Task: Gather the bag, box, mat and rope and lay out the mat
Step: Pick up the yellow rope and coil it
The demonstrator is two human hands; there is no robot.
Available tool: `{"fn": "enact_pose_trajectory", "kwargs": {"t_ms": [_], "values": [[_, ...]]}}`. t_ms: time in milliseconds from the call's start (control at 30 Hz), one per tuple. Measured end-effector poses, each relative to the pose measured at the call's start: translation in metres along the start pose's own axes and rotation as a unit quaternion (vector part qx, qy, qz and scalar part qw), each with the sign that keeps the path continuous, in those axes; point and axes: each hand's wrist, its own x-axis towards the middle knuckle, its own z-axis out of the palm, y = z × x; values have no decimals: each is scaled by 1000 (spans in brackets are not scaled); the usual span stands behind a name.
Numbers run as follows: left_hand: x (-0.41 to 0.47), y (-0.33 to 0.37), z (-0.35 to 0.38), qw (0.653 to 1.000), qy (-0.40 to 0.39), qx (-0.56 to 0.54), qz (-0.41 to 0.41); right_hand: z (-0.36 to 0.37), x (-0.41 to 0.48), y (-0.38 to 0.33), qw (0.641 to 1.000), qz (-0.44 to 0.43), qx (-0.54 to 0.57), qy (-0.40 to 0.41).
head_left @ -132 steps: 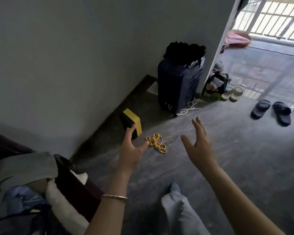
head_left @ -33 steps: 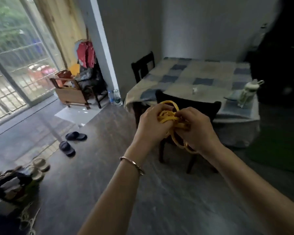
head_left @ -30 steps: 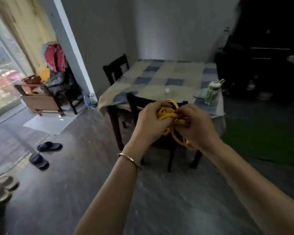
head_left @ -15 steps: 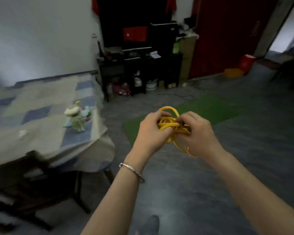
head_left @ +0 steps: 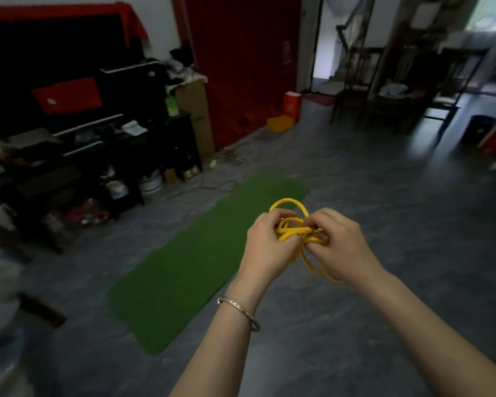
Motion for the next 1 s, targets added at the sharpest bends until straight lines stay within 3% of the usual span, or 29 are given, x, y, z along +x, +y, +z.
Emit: {"fn": "enact_pose_trajectory", "kwargs": {"t_ms": [233, 533, 1000], "values": [[148, -10, 122, 999, -43, 3, 10, -18, 74, 166, 999, 36, -16, 13], [341, 10, 266, 999, -38, -3, -36, -58, 201, 377, 999, 37, 4, -24], [694, -50, 449, 995, -32, -24, -86, -21, 440, 711, 995, 34, -2, -95]]}}
